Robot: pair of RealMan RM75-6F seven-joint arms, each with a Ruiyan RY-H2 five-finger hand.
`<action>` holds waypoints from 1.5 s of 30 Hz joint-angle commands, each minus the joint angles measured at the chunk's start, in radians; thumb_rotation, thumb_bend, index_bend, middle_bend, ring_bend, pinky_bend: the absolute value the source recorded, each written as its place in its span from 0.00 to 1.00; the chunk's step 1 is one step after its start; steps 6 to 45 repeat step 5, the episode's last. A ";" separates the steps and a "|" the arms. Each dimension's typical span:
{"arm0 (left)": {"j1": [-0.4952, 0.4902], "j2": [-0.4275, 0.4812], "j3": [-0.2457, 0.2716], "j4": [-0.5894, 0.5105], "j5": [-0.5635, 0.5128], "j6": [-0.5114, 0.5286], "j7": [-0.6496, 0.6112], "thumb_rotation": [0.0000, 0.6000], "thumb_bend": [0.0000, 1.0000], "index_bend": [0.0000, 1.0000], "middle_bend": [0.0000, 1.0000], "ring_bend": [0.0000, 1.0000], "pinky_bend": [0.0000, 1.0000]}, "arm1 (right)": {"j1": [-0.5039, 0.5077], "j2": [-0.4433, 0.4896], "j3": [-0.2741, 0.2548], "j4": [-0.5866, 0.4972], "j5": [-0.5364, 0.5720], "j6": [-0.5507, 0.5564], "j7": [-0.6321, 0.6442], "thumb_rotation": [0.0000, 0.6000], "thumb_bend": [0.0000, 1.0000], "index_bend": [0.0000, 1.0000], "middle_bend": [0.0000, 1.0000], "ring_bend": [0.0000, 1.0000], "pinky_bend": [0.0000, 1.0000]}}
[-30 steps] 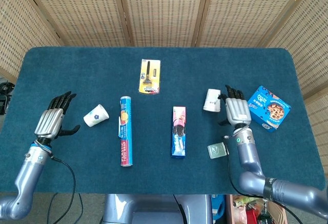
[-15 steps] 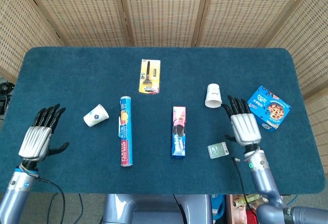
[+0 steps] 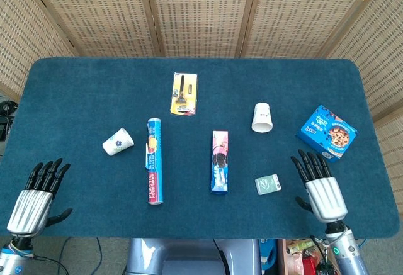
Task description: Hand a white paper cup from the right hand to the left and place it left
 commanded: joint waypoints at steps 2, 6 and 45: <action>0.027 -0.003 0.008 -0.008 0.019 0.019 -0.001 1.00 0.14 0.00 0.00 0.00 0.00 | -0.041 0.005 -0.018 -0.002 -0.048 0.018 0.016 1.00 0.11 0.03 0.00 0.00 0.00; 0.035 -0.006 0.005 -0.006 0.027 0.019 0.016 1.00 0.14 0.00 0.00 0.00 0.00 | -0.050 0.011 -0.015 -0.002 -0.066 0.004 0.012 1.00 0.11 0.03 0.00 0.00 0.00; 0.035 -0.006 0.005 -0.006 0.027 0.019 0.016 1.00 0.14 0.00 0.00 0.00 0.00 | -0.050 0.011 -0.015 -0.002 -0.066 0.004 0.012 1.00 0.11 0.03 0.00 0.00 0.00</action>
